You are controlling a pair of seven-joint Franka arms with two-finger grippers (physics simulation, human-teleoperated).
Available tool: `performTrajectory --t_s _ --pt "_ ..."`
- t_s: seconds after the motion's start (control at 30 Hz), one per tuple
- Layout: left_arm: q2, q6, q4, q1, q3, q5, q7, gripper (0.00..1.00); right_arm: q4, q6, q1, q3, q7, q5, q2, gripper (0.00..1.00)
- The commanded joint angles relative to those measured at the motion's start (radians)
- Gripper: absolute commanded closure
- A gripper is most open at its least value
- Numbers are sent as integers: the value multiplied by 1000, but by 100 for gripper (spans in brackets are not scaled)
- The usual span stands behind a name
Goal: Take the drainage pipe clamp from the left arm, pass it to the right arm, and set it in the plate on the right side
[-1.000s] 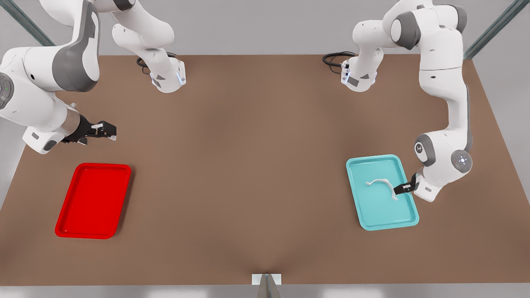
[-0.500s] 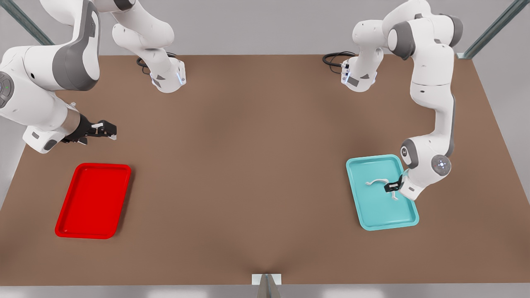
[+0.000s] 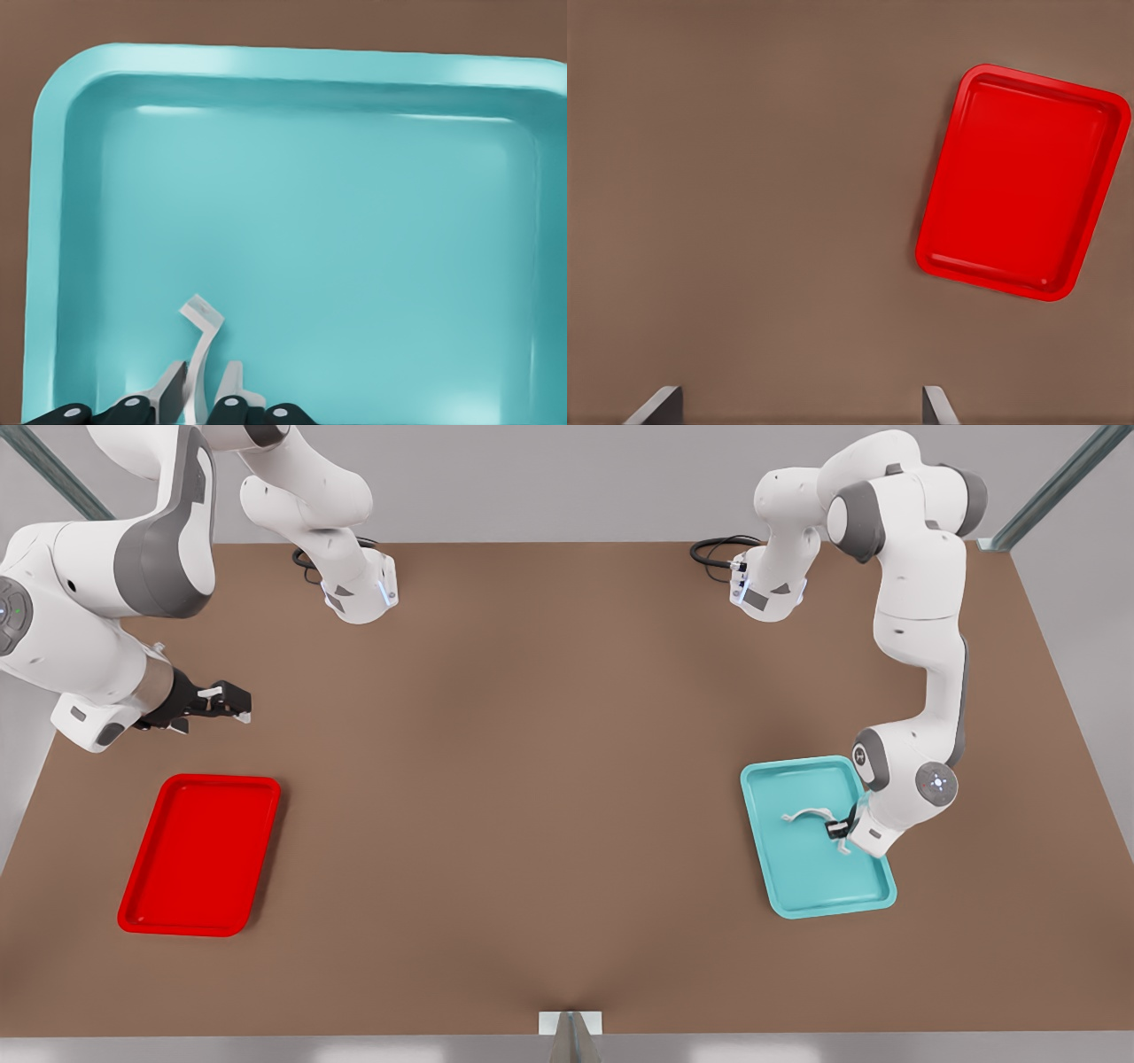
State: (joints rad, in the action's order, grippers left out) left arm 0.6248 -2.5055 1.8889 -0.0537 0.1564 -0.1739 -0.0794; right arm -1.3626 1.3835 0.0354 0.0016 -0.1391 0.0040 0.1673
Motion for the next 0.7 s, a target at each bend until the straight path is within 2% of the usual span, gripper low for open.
performTrajectory --t_s 0.0,0.23,0.3,0.57,0.67 --pt "7 -3 -7 0 0 1 -17 62 0 -1 0 0 4 1 -2 0" --pt "18 -9 -8 0 0 1 -17 67 0 -8 -3 -2 4 1 3 0" --pt "18 -9 -8 0 0 -1 -17 79 0 -8 -3 -2 4 1 3 0" --pt "12 8 -31 -6 -1 -47 26 79 0 -8 -3 -2 7 1 4 0" --pt "-33 145 -88 -51 -6 -47 202 79 -1 -8 -3 -3 1 1 4 0"
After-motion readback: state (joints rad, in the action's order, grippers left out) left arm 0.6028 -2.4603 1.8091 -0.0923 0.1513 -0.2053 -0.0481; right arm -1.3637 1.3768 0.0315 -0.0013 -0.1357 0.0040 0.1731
